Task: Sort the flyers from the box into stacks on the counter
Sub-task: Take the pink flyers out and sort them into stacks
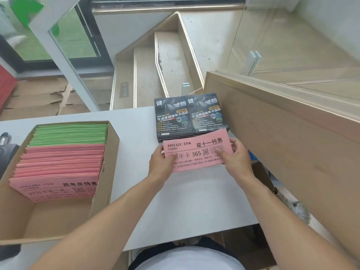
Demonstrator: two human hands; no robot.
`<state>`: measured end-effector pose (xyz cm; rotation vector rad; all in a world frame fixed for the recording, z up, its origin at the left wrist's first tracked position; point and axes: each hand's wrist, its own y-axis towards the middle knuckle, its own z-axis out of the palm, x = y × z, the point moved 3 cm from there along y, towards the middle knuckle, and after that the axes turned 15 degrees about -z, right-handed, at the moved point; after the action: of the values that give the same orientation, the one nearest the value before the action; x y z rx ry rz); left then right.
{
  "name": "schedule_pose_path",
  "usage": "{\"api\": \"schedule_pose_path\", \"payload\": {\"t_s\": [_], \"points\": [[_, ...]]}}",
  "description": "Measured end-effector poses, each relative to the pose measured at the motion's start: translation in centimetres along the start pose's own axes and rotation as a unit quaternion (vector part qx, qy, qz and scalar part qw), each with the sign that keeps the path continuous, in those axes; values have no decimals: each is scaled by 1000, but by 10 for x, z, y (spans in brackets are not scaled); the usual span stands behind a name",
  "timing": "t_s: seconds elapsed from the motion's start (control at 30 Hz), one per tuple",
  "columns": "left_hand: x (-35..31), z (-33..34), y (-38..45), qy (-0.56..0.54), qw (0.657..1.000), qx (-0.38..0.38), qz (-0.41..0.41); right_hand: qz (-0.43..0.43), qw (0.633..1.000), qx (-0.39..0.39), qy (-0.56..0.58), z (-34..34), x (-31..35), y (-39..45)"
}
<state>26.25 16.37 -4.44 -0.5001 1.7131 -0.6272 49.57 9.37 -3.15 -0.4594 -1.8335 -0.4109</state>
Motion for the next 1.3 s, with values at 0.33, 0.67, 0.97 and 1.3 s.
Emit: {"api": "schedule_pose_path", "payload": {"t_s": [0.33, 0.67, 0.97, 1.3], "points": [[-1, 21, 18, 123, 991, -35, 29, -34, 953, 34, -300, 0, -19, 19], [9, 28, 23, 333, 938, -55, 82, -17, 924, 161, -345, 5, -24, 11], [4, 22, 29, 353, 928, -79, 85, 3, 914, 151, -375, 8, -16, 24], [15, 17, 26, 341, 936, -44, 76, -55, 853, 224, -467, 30, 15, 11]]}}
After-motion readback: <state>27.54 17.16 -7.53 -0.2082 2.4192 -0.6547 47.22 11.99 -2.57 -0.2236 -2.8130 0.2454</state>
